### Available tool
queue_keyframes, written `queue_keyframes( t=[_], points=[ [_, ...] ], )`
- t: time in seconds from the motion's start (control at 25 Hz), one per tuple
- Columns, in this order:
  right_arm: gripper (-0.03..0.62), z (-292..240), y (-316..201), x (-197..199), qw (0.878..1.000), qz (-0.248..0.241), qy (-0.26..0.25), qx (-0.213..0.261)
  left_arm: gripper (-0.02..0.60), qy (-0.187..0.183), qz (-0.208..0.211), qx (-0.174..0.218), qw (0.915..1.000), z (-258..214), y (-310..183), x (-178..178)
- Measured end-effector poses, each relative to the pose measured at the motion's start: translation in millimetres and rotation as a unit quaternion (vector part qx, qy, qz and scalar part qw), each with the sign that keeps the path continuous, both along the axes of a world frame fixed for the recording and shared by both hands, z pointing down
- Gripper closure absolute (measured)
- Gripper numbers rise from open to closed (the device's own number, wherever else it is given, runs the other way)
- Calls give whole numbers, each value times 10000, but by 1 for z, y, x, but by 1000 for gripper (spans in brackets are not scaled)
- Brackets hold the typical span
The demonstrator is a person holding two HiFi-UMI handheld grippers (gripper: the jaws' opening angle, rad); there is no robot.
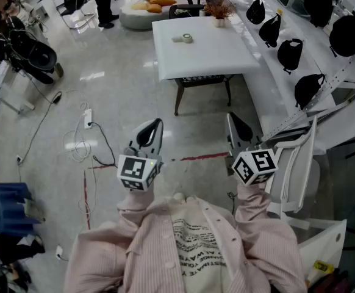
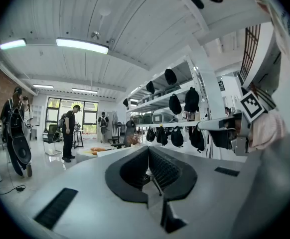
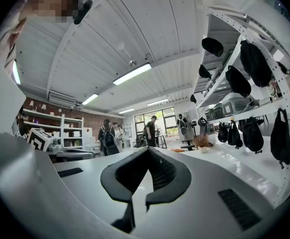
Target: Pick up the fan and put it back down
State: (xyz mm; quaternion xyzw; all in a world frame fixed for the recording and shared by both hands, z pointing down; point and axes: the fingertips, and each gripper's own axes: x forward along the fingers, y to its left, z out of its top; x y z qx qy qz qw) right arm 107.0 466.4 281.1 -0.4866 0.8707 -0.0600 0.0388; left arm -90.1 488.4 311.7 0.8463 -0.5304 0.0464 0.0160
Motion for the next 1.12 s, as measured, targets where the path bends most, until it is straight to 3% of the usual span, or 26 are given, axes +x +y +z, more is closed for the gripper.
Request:
queue_keyframes(
  t=[0.44,0.8,0.84,0.92,1.12],
  points=[
    [594,2,-2,7,10000,-60,-27,-17,578,-70,-67,33,9999,1,1,6],
    [594,10,3,18,9998,-160,-141,-30,575,73,200,-66,9998,6,3,36],
    [594,11,4,20,9998,-166,-137,-35,563,95,208,-76,9997,7,3,38],
    [594,12,5,24,9997,-177,-161,-34,446,144,244,-86,9996,8,2,41],
    [594,12,5,33,9996,-151,-238,-46,355,124,147,-47,9998,4,-1,40]
  ],
)
